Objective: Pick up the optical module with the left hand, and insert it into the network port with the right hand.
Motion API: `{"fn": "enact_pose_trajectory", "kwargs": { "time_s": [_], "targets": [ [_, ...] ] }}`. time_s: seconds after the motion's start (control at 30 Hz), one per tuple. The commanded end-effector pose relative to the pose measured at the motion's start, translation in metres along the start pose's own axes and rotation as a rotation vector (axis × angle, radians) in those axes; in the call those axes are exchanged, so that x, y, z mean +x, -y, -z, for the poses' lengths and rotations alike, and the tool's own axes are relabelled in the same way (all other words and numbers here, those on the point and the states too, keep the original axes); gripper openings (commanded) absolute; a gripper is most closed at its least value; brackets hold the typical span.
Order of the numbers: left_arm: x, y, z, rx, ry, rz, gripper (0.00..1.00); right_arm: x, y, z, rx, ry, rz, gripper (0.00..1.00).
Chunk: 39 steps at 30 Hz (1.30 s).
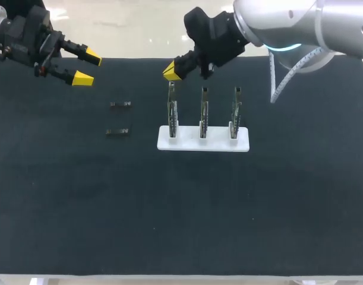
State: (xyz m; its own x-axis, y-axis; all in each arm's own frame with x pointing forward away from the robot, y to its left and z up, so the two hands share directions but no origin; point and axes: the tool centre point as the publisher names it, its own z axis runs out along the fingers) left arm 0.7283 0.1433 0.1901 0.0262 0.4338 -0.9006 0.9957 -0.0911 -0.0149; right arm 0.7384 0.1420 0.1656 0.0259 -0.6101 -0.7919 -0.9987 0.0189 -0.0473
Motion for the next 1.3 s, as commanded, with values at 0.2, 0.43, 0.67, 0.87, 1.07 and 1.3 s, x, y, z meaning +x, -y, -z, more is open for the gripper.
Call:
{"fn": "enact_pose_trajectory", "kwargs": {
  "time_s": [0.2,0.43,0.67,0.87,1.07,1.3],
  "targets": [
    [0.0,-0.001,0.0,0.001,-0.004,0.001,1.0,0.007,-0.001,-0.006,0.002,-0.002,0.002,0.0],
    [0.0,-0.001,0.0,0.001,-0.004,0.001,1.0,0.013,-0.002,-0.011,0.004,-0.003,0.002,0.0],
    [0.0,-0.001,0.0,0.001,-0.004,0.001,1.0,0.016,-0.003,-0.013,0.003,-0.007,0.008,0.0],
    [0.0,-0.001,0.0,0.001,-0.004,0.001,1.0,0.008,-0.001,-0.006,0.001,-0.022,0.011,0.0],
    [0.0,-0.001,0.0,0.001,-0.004,0.001,1.0,0.008,-0.001,-0.004,0.0,-0.026,0.009,0.0],
    [0.0,-0.001,0.0,0.001,-0.004,0.001,1.0,0.01,-0.002,-0.001,-0.005,-0.033,0.002,0.0]
  ]
}}
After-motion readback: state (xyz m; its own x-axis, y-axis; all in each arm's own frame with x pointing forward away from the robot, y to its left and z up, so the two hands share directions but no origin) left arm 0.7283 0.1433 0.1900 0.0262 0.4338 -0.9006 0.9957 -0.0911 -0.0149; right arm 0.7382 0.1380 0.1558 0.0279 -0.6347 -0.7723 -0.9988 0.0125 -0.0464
